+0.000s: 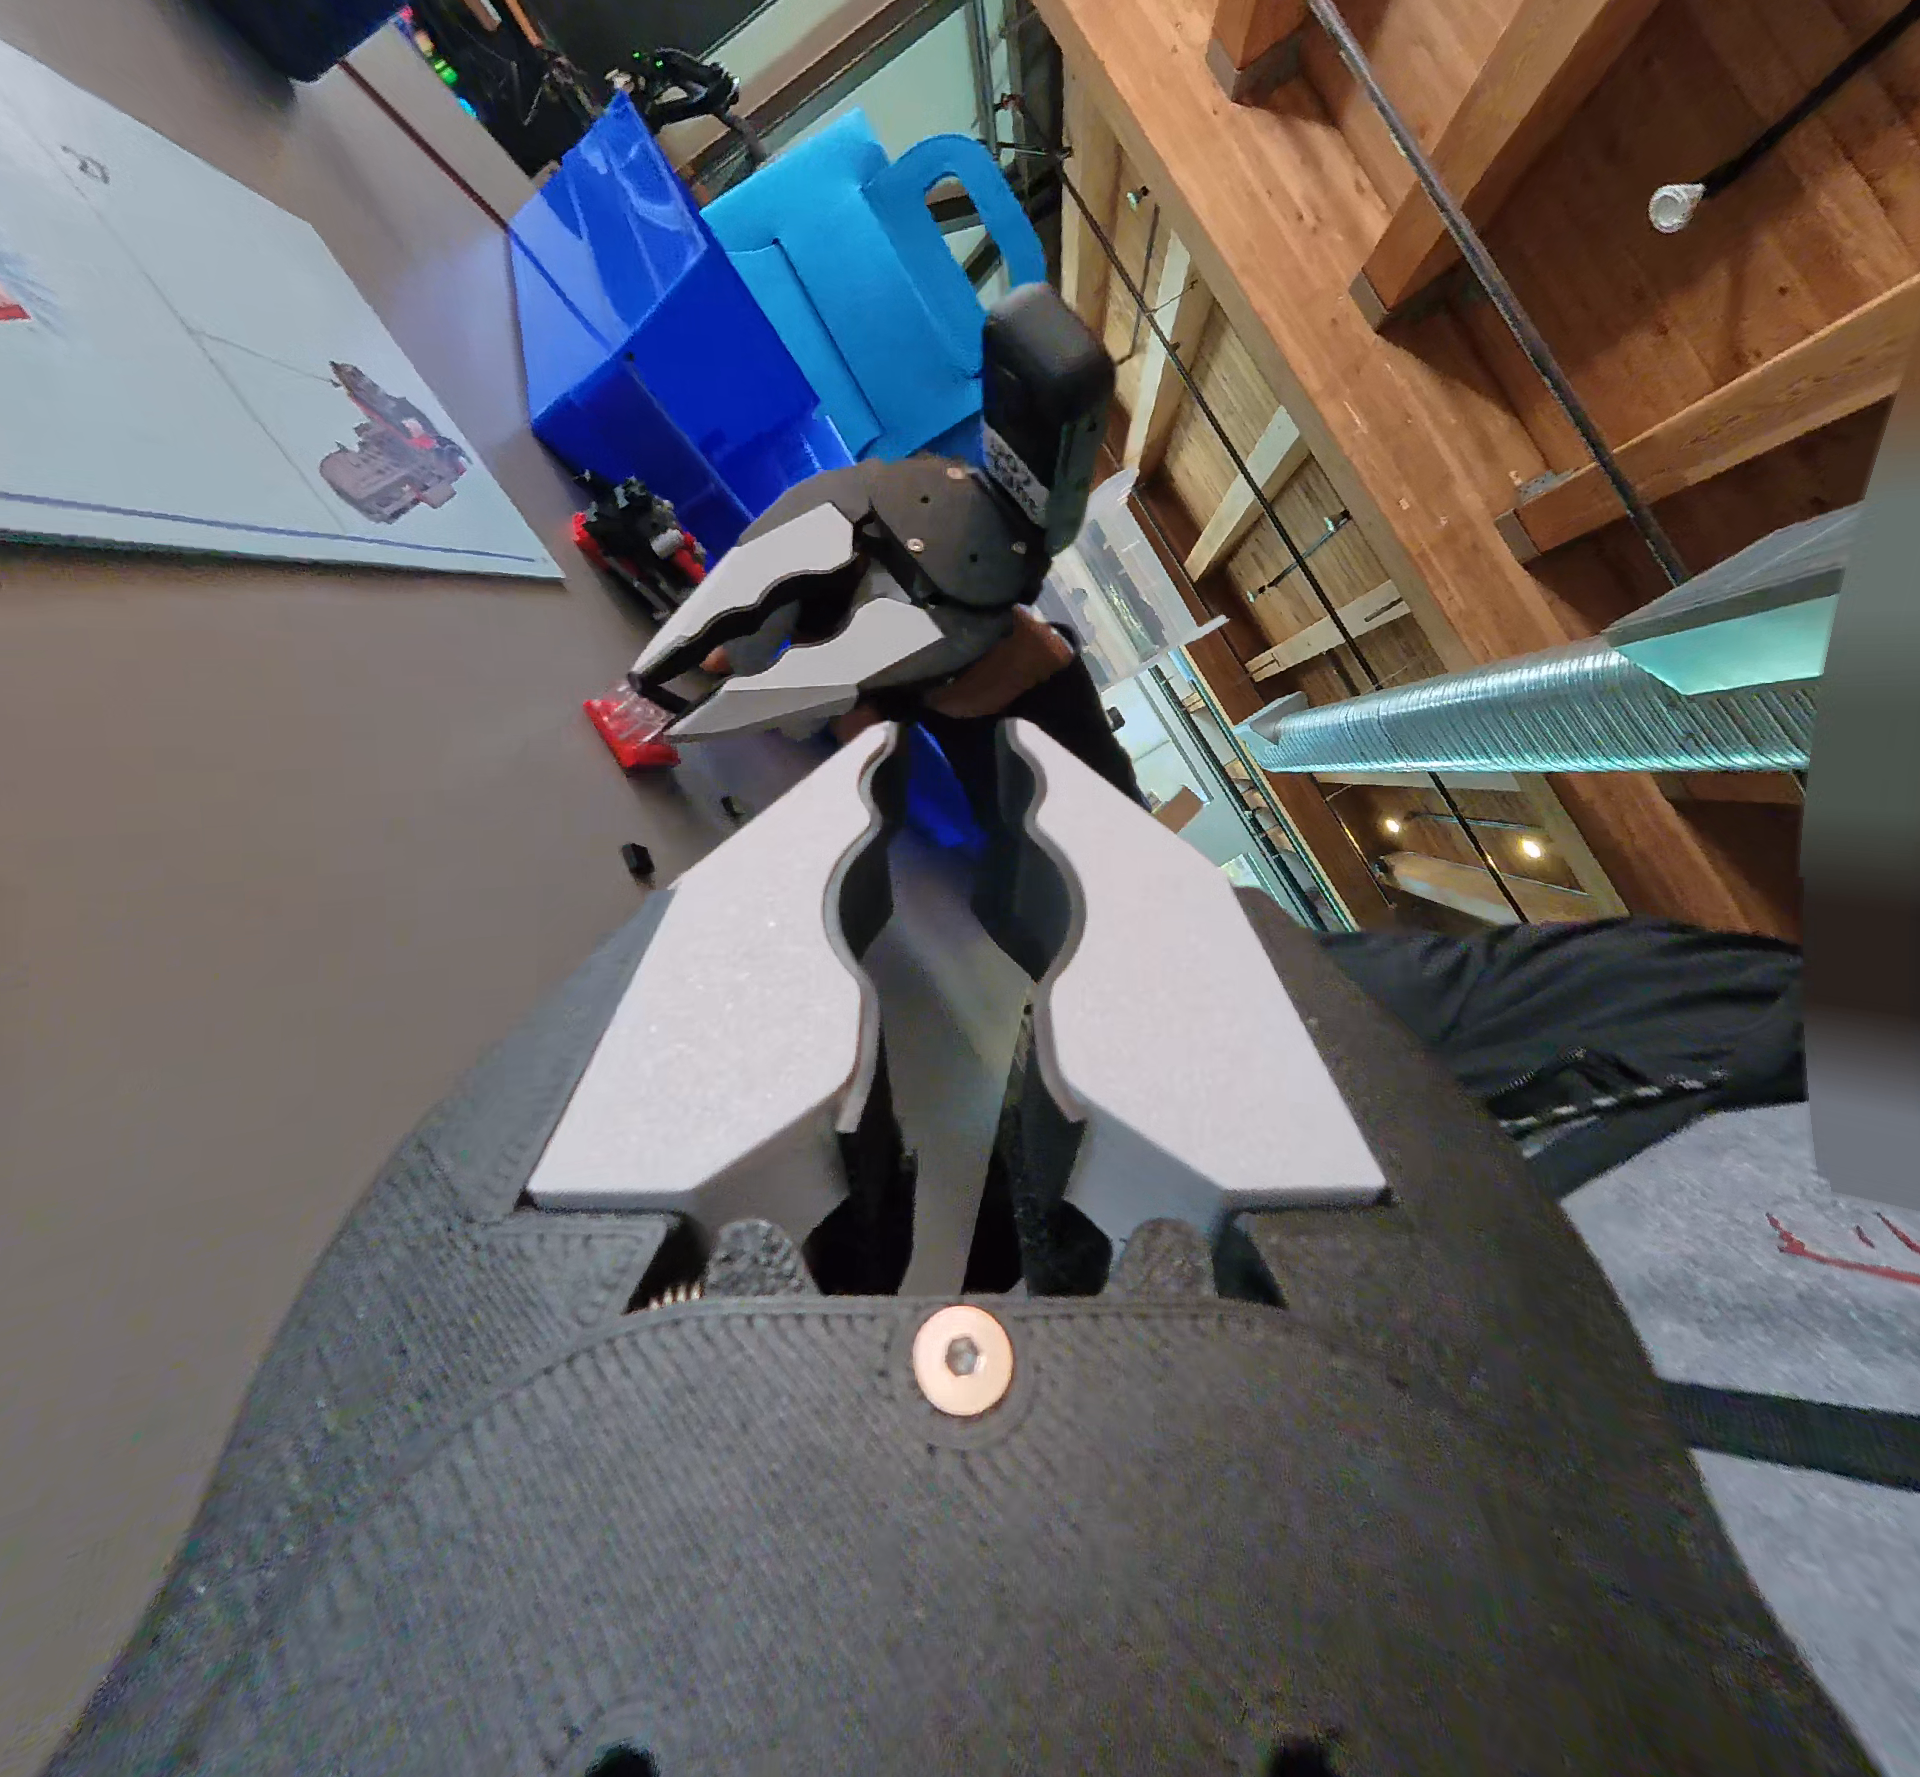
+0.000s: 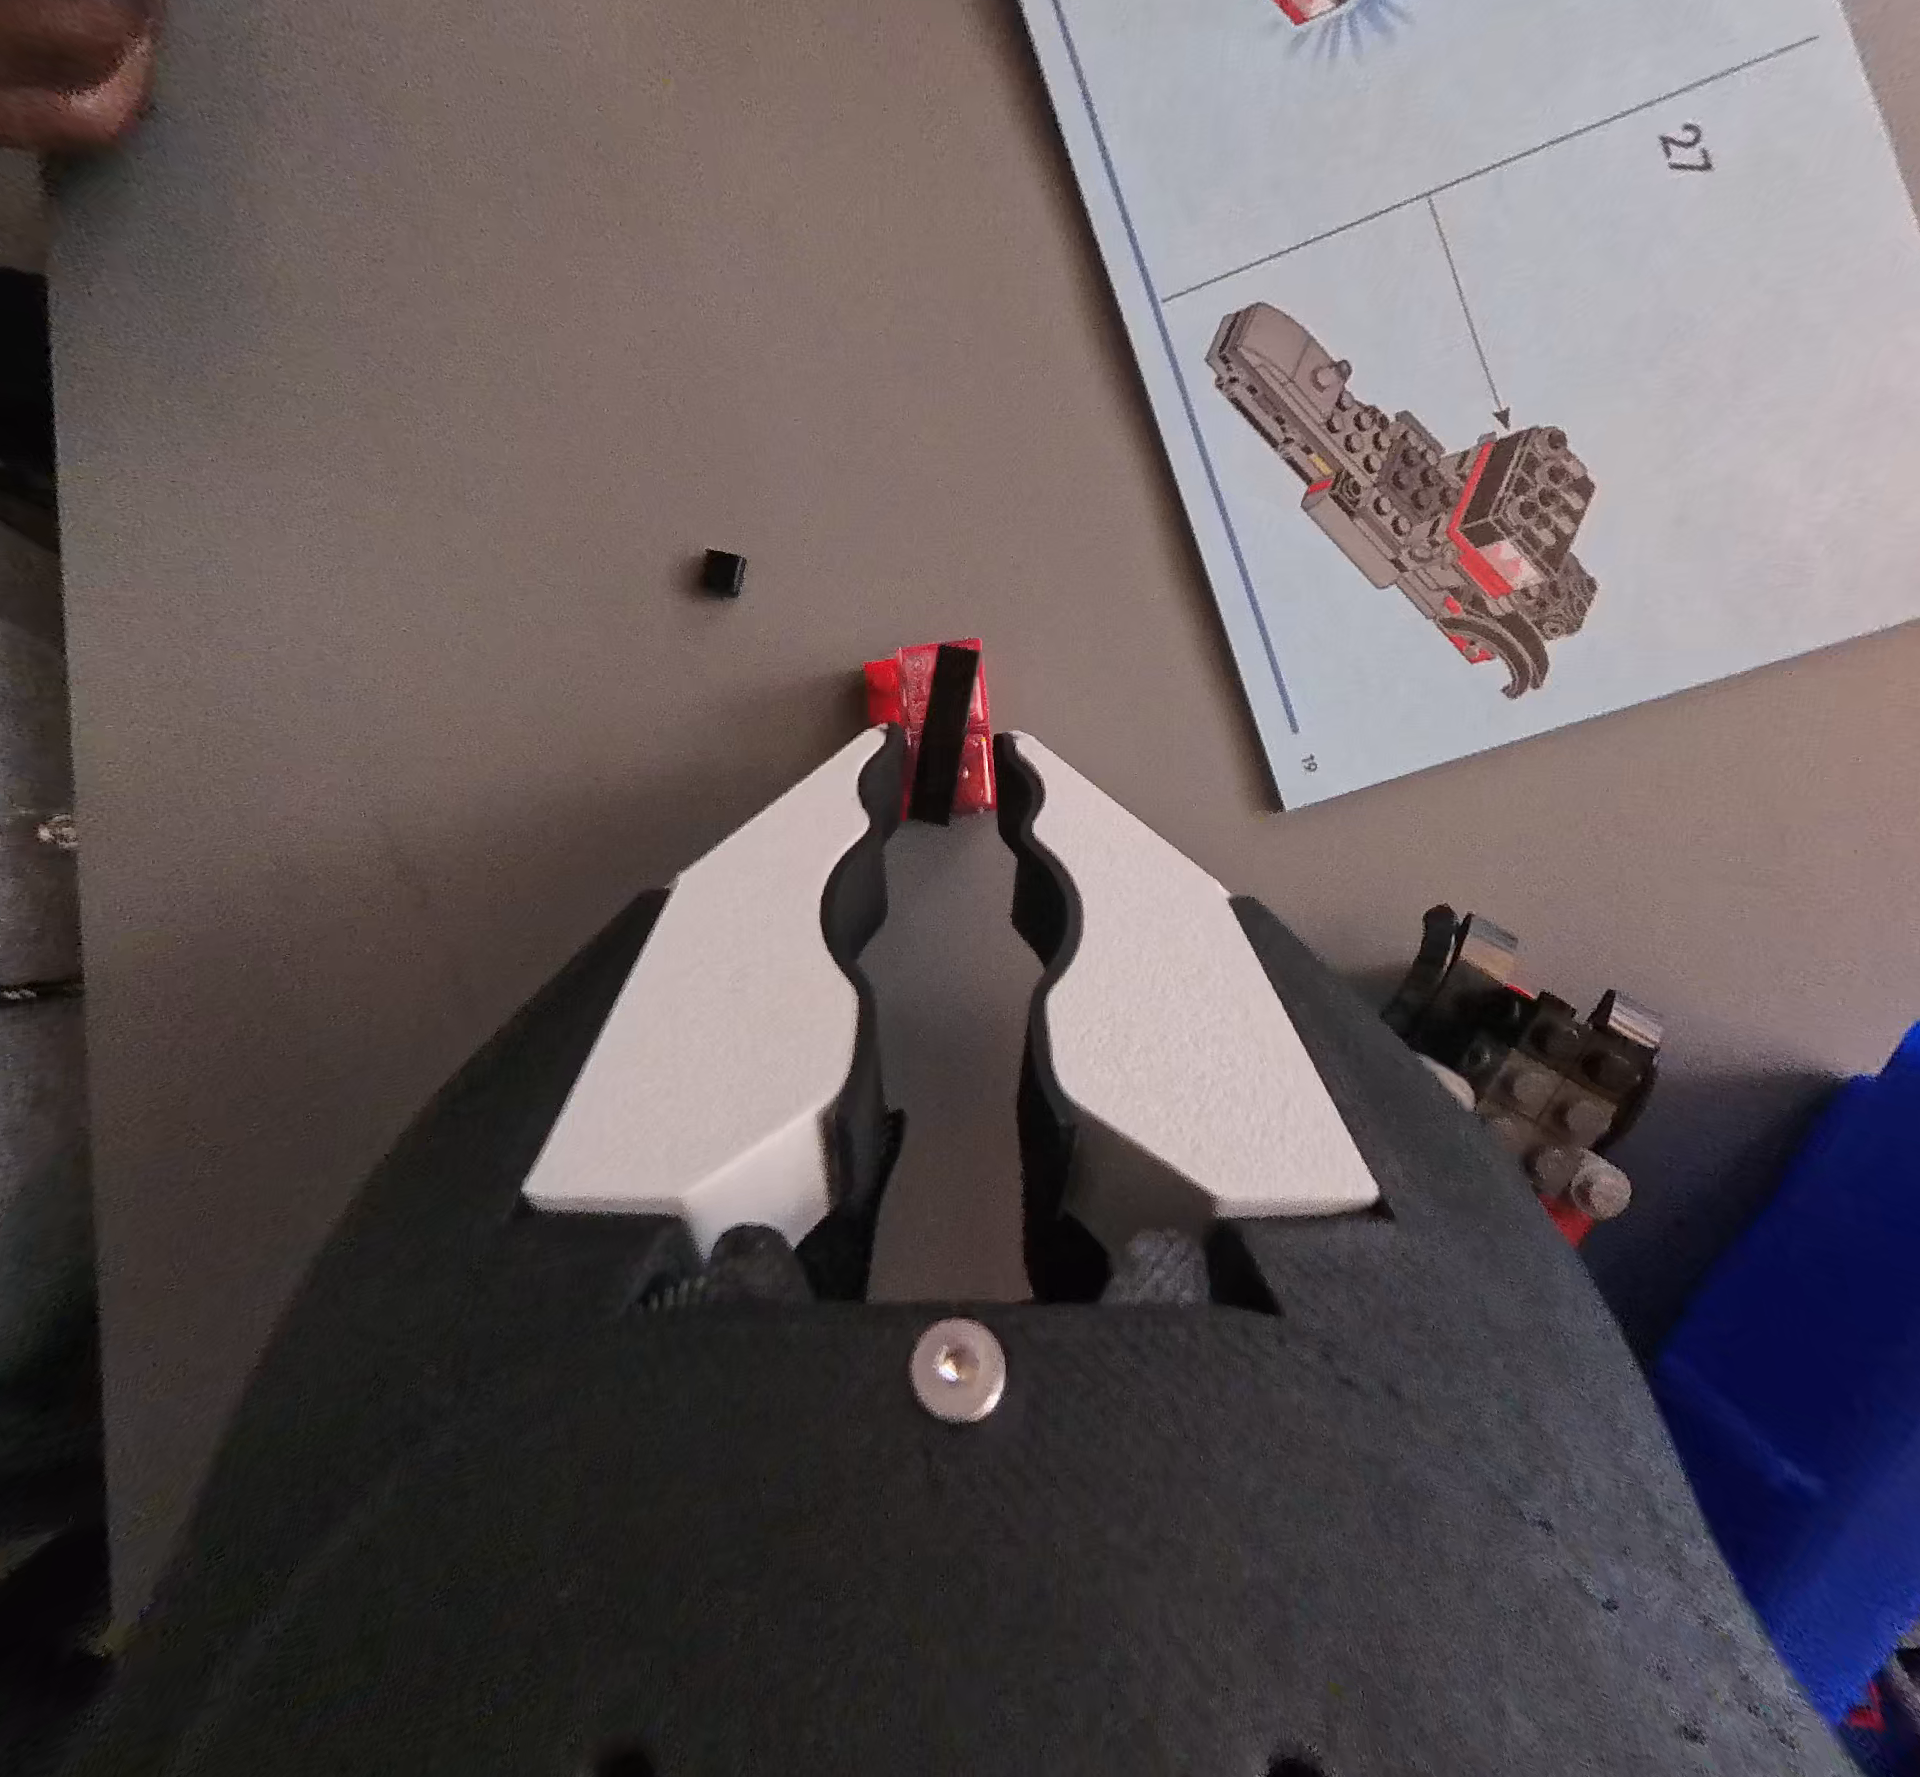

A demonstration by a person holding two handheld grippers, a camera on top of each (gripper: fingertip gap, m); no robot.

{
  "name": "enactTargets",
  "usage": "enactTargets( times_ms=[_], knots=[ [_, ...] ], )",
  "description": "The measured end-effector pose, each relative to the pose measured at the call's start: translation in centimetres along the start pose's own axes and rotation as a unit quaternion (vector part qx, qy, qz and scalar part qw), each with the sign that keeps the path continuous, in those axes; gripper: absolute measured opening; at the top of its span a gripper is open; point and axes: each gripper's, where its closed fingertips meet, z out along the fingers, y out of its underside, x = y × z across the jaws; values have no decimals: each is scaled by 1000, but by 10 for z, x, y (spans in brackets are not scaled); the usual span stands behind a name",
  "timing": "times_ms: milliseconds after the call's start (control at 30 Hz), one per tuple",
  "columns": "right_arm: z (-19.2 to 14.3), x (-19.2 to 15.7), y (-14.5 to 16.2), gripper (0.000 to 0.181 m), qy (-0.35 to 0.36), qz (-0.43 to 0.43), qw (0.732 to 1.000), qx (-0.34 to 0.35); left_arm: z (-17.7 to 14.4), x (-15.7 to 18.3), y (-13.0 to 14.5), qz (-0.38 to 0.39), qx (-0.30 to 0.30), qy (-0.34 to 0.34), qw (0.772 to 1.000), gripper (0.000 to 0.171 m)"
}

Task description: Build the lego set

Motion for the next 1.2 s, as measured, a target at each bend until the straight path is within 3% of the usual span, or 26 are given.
enactTargets(
  times_ms=[300,533,633,1033,1200],
  knots=[
    [-23,4,-8,18,30,26,999,13,49,-41,-1,-47,-68,-77,994,27],
    [-44,1,-22,18,54,6,999,3,98,-59,12,-104,-140,-77,982,55],
    [-48,-1,-28,18,62,-9,998,3,111,-60,17,-127,-151,-65,978,60],
    [-48,2,-34,18,65,-33,997,17,116,-55,8,-188,-124,-8,974,43],
    [-49,0,-39,18,66,-41,997,25,114,-52,6,-194,-116,6,974,27]
  ],
)
